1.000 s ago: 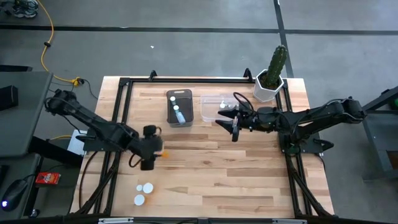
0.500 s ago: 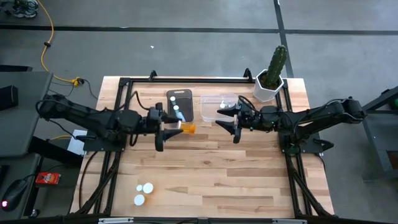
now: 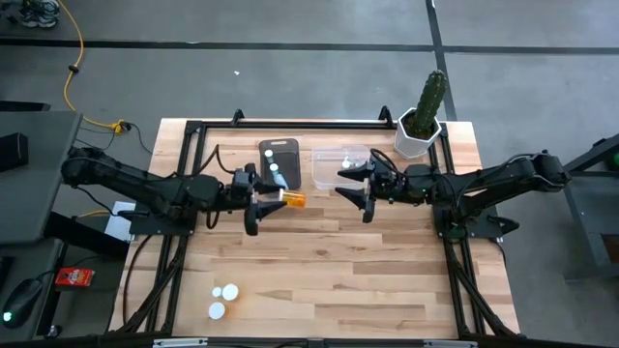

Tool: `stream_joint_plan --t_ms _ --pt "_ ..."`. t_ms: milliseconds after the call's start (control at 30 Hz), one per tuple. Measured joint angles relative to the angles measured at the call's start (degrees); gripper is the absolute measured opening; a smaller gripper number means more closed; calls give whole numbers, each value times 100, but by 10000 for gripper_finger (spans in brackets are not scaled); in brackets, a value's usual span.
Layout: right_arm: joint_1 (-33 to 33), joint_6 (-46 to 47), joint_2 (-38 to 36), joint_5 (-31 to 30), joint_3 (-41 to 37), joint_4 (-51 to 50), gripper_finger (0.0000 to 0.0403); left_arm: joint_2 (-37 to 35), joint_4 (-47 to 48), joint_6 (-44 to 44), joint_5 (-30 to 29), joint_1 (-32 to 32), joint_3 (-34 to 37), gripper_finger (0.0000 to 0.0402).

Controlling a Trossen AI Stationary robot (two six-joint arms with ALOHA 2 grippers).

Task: Pick and place medicine bottles into bin by pill shape (circle, oval)
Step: Put the orange capsule bottle into the transparent bin

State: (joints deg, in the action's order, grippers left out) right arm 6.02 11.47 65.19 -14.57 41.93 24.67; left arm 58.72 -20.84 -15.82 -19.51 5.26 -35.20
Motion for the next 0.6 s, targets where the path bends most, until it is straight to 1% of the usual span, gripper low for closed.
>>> stream_joint_plan --t_ms 133,200,300,433,533,600 --pt "2 164 2 -99 0 178 226 111 146 100 -480 -81 -126 202" --pt "1 199 2 -196 0 382 226 255 546 110 -474 -266 -358 202" --pt "1 144 2 -221 0 699 226 664 1099 386 -132 -603 -890 202" --pt "2 92 2 -221 0 842 226 1501 1990 940 366 -1110 -1736 202" --pt "2 91 2 -221 0 850 226 2204 2647 1419 595 -1468 -2398 202" --pt "2 89 2 -221 0 846 226 2688 2973 1776 640 -1669 -2773 202"
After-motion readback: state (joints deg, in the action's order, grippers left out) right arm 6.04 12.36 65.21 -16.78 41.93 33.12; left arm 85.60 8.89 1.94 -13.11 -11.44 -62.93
